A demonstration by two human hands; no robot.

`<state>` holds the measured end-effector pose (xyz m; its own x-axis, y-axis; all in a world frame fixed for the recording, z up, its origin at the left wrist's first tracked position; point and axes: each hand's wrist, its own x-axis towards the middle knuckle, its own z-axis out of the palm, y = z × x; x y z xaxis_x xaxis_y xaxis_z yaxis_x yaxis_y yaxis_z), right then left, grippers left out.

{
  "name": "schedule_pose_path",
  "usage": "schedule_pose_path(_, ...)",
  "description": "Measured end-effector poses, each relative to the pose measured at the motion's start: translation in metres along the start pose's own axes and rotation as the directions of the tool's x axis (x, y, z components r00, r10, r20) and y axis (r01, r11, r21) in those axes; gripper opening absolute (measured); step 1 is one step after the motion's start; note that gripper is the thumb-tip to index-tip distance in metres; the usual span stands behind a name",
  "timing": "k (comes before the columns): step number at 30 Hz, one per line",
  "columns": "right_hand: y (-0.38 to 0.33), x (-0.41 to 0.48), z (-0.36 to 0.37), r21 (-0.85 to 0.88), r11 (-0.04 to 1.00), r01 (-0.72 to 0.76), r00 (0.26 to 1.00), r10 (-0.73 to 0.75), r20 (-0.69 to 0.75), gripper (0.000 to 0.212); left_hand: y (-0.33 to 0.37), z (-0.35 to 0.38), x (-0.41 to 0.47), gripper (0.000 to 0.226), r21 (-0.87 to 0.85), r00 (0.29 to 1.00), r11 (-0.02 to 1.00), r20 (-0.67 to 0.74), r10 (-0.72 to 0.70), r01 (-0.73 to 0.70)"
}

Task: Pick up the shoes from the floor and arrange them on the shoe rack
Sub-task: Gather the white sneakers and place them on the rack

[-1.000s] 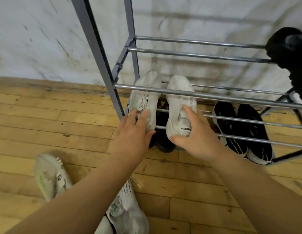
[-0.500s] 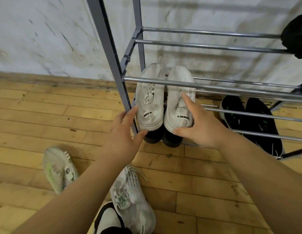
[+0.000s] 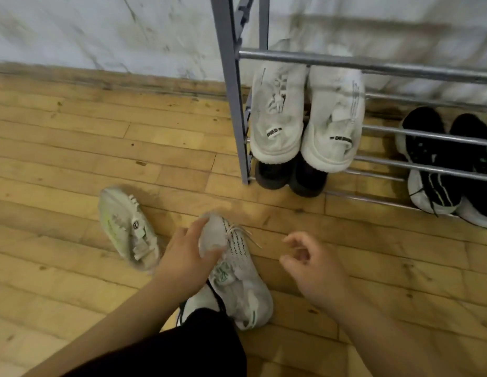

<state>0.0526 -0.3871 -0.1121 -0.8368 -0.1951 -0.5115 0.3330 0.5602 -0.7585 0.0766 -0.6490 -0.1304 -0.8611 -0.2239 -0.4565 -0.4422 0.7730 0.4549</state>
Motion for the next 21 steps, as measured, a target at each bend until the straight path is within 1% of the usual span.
schedule_pose_path(1,0.008,0.009,0.014,-0.029,0.999,-0.046,0.992,0.049,0.119,0.028,-0.014,0.009,-0.006,0.072,0.007,0.996,0.998,0.058,-0.061,0.061)
schedule_pose_path(2,0.014,0.018,0.028,-0.046,0.996,-0.072,0.976,0.079,0.203,0.032,-0.023,0.017,-0.012,0.072,0.004,0.991,0.996,0.106,-0.084,0.084)
schedule_pose_path(4,0.019,0.033,0.052,-0.009,0.995,-0.100,0.949,0.098,0.300,0.040,-0.033,0.027,-0.021,0.076,-0.006,0.982,0.999,0.186,-0.030,0.032)
schedule_pose_path(6,0.019,0.041,0.066,0.021,0.996,-0.085,0.926,0.072,0.372,0.046,-0.035,0.031,-0.021,0.081,-0.036,0.979,0.999,0.203,0.020,-0.013)
schedule_pose_path(8,0.018,0.047,0.070,0.012,0.998,-0.057,0.920,0.047,0.388,0.050,-0.033,0.029,-0.019,0.081,-0.113,0.978,0.994,0.208,0.021,0.002)
schedule_pose_path(11,0.017,0.052,0.068,-0.001,1.000,-0.025,0.931,0.023,0.363,0.049,-0.030,0.022,-0.016,0.082,-0.222,0.971,0.974,0.239,0.009,0.045)
schedule_pose_path(13,0.014,0.050,0.058,-0.091,0.995,0.041,0.919,-0.002,0.393,0.052,-0.029,0.013,-0.017,0.083,-0.272,0.962,0.961,0.272,0.017,0.060)
schedule_pose_path(14,0.008,0.047,0.048,-0.157,0.984,0.087,0.914,-0.017,0.406,0.052,-0.026,0.006,-0.018,0.075,-0.292,0.949,0.955,0.312,0.041,0.054)
schedule_pose_path(15,-0.001,0.042,0.034,-0.234,0.961,0.144,0.908,-0.035,0.417,0.052,-0.021,-0.003,-0.021,0.067,-0.310,0.927,0.950,0.368,0.077,0.044)
schedule_pose_path(16,-0.014,0.035,0.017,-0.304,0.931,0.200,0.899,-0.051,0.435,0.052,-0.011,-0.015,-0.027,0.063,-0.309,0.901,0.951,0.420,0.113,0.025)
schedule_pose_path(18,-0.047,0.016,-0.025,-0.425,0.859,0.286,0.885,-0.067,0.461,0.052,0.013,-0.045,-0.038,0.066,-0.281,0.827,0.959,0.530,0.189,-0.039)
schedule_pose_path(20,-0.085,-0.018,-0.078,-0.517,0.787,0.337,0.880,-0.069,0.470,0.056,0.052,-0.080,-0.050,0.066,-0.220,0.743,0.959,0.609,0.278,-0.179)
schedule_pose_path(21,-0.104,-0.036,-0.104,-0.538,0.766,0.352,0.876,-0.066,0.478,0.057,0.075,-0.100,-0.057,0.069,-0.157,0.713,0.948,0.627,0.313,-0.278)
